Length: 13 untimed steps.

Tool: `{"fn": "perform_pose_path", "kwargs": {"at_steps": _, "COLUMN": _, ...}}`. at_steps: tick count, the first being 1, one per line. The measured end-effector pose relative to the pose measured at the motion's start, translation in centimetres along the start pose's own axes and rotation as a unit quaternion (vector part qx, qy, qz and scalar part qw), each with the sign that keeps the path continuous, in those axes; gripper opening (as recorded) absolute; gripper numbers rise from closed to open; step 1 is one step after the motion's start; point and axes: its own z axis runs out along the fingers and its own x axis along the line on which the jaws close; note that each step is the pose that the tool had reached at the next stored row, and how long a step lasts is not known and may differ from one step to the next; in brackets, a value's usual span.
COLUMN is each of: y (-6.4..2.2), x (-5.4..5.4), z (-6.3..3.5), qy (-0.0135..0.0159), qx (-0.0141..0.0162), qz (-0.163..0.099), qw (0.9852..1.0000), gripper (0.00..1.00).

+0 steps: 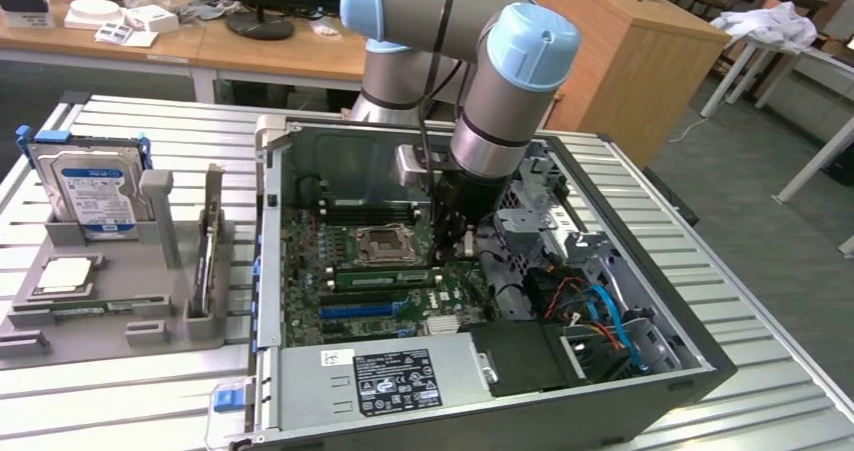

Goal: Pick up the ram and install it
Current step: 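Press down the ram until it locks into place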

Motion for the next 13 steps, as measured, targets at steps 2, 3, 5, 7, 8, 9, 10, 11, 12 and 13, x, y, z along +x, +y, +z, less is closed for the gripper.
{"fn": "perform_pose_path", "kwargs": {"at_steps": 2, "y": 0.0, "x": 0.0, "z": 0.01, "qy": 0.0001, "qx": 0.0, "qz": 0.0, "qw": 1.0, "gripper": 0.11}}
{"fn": "perform_pose_path", "kwargs": {"at_steps": 3, "y": 0.0, "x": 0.0, "z": 0.01, "qy": 0.0001, "qx": 0.0, "qz": 0.0, "qw": 1.0, "gripper": 0.11}}
{"fn": "perform_pose_path", "kwargs": {"at_steps": 5, "y": 0.0, "x": 0.0, "z": 0.04, "qy": 0.0, "qx": 0.0, "qz": 0.0, "qw": 1.0, "gripper": 0.11}}
{"fn": "perform_pose_path", "kwargs": {"at_steps": 7, "y": -0.01, "x": 0.0, "z": 0.12, "qy": -0.0001, "qx": 0.0, "qz": 0.0, "qw": 1.0, "gripper": 0.11}}
{"fn": "perform_pose_path", "kwargs": {"at_steps": 8, "y": -0.01, "x": 0.01, "z": 0.15, "qy": 0.0, "qx": 0.0, "qz": 0.0, "qw": 1.0, "gripper": 0.11}}
{"fn": "perform_pose_path", "kwargs": {"at_steps": 9, "y": -0.01, "x": 0.01, "z": 0.2, "qy": 0.0, "qx": 0.0, "qz": 0.0, "qw": 1.0, "gripper": 0.11}}
{"fn": "perform_pose_path", "kwargs": {"at_steps": 10, "y": -0.01, "x": 0.01, "z": 0.23, "qy": 0.0, "qx": 0.0, "qz": 0.0, "qw": 1.0, "gripper": 0.11}}
{"fn": "perform_pose_path", "kwargs": {"at_steps": 11, "y": -0.01, "x": 0.02, "z": 0.24, "qy": 0.0001, "qx": 0.0, "qz": 0.0, "qw": 1.0, "gripper": 0.11}}
{"fn": "perform_pose_path", "kwargs": {"at_steps": 12, "y": -0.01, "x": 0.02, "z": 0.24, "qy": 0.0001, "qx": 0.0, "qz": 0.0, "qw": 1.0, "gripper": 0.11}}
{"fn": "perform_pose_path", "kwargs": {"at_steps": 13, "y": -0.01, "x": 0.02, "z": 0.24, "qy": 0.0001, "qx": 0.0, "qz": 0.0, "qw": 1.0, "gripper": 0.11}}
